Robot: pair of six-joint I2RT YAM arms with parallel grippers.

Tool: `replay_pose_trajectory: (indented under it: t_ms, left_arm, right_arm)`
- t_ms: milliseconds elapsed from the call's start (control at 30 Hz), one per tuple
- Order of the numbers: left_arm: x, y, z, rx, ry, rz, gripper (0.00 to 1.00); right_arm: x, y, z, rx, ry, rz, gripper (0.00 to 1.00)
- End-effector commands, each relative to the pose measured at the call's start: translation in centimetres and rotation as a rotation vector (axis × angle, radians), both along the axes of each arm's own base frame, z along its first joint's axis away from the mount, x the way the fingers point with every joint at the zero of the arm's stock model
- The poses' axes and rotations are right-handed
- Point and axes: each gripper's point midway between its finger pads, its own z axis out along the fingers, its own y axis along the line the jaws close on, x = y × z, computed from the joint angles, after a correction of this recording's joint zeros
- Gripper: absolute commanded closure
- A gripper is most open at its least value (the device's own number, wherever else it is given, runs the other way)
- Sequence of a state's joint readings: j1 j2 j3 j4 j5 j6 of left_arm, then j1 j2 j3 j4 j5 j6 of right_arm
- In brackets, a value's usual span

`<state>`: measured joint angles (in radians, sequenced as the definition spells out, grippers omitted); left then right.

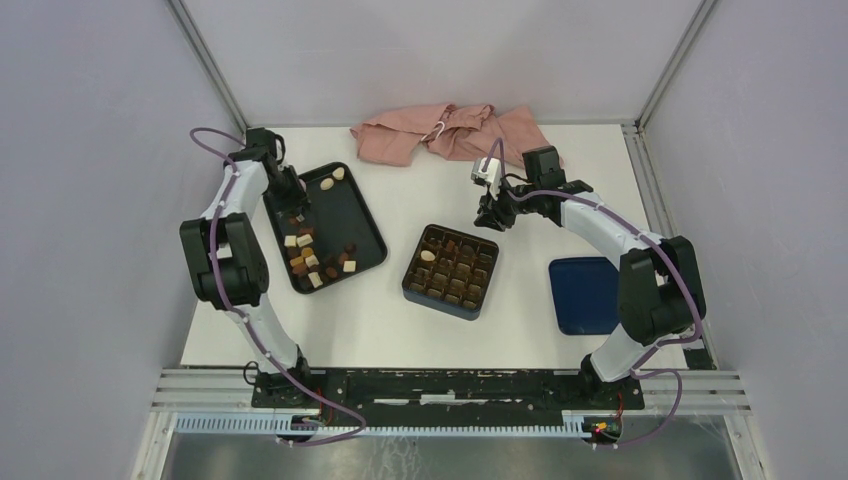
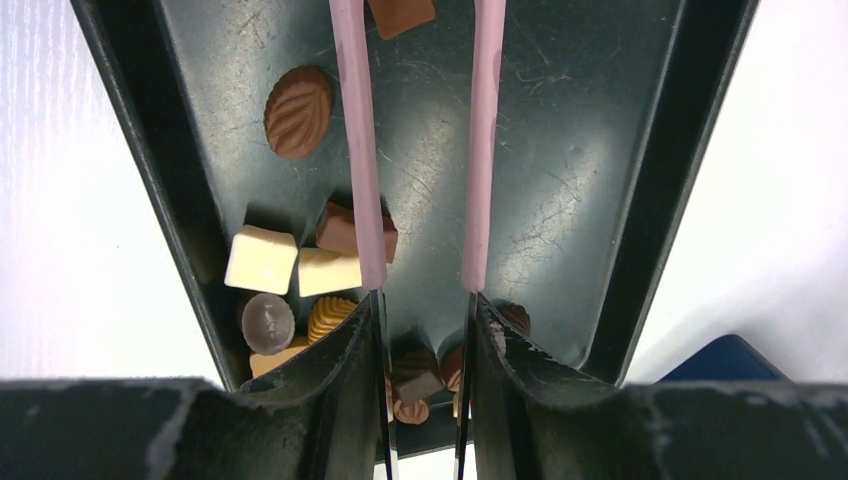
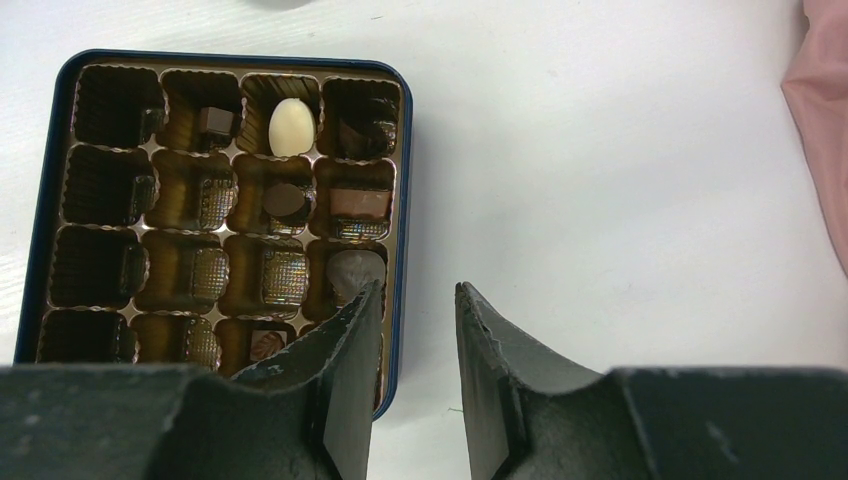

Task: Pack the chocolate
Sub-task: Pick up the fake chocolate from the plate.

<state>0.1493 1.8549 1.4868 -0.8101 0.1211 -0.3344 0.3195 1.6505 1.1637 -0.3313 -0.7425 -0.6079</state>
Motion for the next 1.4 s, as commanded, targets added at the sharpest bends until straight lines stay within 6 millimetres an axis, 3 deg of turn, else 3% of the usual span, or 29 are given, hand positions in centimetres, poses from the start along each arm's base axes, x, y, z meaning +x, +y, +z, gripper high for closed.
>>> replay_pose_trajectory:
  t_ms: [0,300,933,1100,1367]
  left_arm:
    - [0.7,0.8,0.6,0.027,0.015,-0.020,0.60]
    - [0.4,0.9,-1.6,0.022,0.092,-0.006,0.59]
    - [1.0,0.9,-3.3,0.013,0.135,-0.003,0.59]
    - [0.9,0.8,-3.2,0.007,0.137,-0.007,0.65]
    - [0.5,0.7,-2.2,0.009,0.118,-0.020,0.82]
  right_arm:
    - [0.3,0.4,0.9,0.020,-0.025,0.023,0.61]
    - [0.2,0.5,1.1,0.028,-0.026,0.028,0.61]
    - [0.2,0.5,1.2,0.029,-0.031,0.032,0.61]
    - [0.1,0.5,1.3,0.029,-0.033,0.033,0.61]
    - [0.1,0.5,1.2,0.028,-0.030,0.032,0.61]
